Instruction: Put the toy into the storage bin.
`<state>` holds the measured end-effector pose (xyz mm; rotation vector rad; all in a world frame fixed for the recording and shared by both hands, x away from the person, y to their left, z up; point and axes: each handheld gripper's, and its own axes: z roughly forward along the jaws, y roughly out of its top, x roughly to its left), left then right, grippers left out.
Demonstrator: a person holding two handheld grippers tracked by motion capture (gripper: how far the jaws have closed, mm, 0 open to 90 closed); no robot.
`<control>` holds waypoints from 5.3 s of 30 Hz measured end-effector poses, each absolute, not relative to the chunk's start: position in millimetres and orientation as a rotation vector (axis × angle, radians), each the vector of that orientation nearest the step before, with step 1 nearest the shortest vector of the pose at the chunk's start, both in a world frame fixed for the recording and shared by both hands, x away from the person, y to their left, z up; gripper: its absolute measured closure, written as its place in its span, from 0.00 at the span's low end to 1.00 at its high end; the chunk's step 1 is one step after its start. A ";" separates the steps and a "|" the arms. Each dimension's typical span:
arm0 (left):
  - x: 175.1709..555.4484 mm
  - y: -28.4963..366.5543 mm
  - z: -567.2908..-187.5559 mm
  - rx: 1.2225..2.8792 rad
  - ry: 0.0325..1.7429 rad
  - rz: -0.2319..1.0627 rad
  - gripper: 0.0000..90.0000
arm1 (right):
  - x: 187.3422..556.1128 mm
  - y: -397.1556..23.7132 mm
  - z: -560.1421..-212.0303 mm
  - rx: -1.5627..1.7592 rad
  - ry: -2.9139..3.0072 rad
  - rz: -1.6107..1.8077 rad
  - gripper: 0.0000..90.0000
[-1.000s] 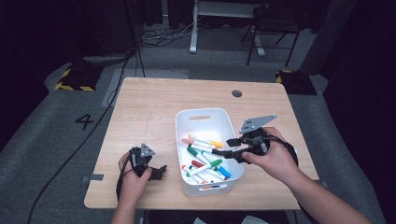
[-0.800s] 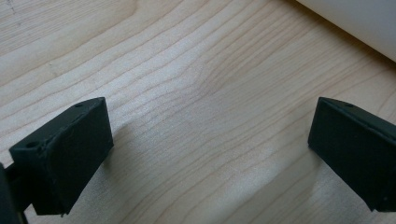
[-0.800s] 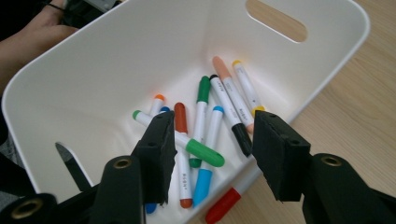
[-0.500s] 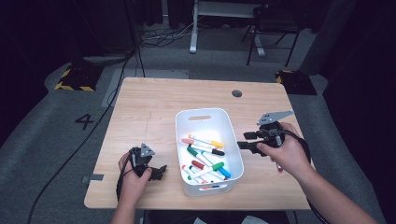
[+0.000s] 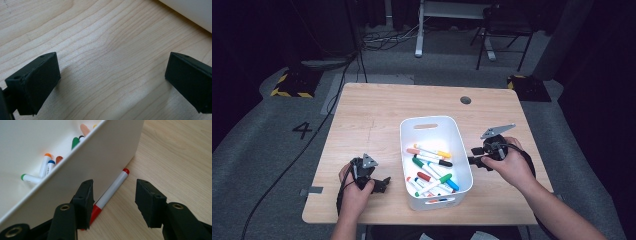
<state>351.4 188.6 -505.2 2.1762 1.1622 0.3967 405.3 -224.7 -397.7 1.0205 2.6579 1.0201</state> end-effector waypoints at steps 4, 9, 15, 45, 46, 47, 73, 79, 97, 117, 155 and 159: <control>351.4 188.6 -505.2 2.176 1.162 0.397 0.00 | 407.7 -220.7 -407.5 1.040 2.668 1.014 0.55; 351.4 188.6 -505.2 2.177 1.162 0.397 0.00 | 409.8 -220.0 -415.3 1.032 2.669 0.996 0.55; 351.4 188.6 -505.2 2.177 1.162 0.397 0.00 | 411.0 -217.1 -424.5 1.020 2.685 0.974 0.58; 351.4 188.5 -505.3 2.175 1.162 0.397 0.00 | 421.5 -197.1 -469.5 1.074 2.729 0.912 0.59; 351.4 188.5 -505.3 2.175 1.163 0.397 0.00 | 421.8 -196.4 -470.7 1.068 2.728 0.903 0.59; 351.4 188.5 -505.3 2.175 1.162 0.397 0.00 | 422.8 -195.7 -472.7 1.046 2.736 0.899 0.61; 351.3 188.4 -505.3 2.176 1.162 0.396 0.00 | 423.9 -213.9 -456.8 1.067 2.741 0.790 0.86; 351.3 188.4 -505.3 2.175 1.162 0.397 0.00 | 420.9 -222.5 -441.8 1.086 2.735 0.828 0.86; 351.3 188.4 -505.3 2.175 1.163 0.397 0.00 | 396.2 -236.7 -391.4 1.021 2.714 0.940 0.86; 348.4 189.8 -505.3 2.178 1.160 0.400 0.01 | 374.5 -240.8 -343.7 0.932 2.678 1.085 0.86; 351.0 191.1 -504.8 2.191 1.143 0.394 0.00 | 359.1 -144.9 -326.4 0.645 2.823 1.183 0.86; 351.1 191.1 -504.8 2.191 1.141 0.395 0.00 | 357.0 -140.1 -332.3 0.615 2.859 1.134 0.86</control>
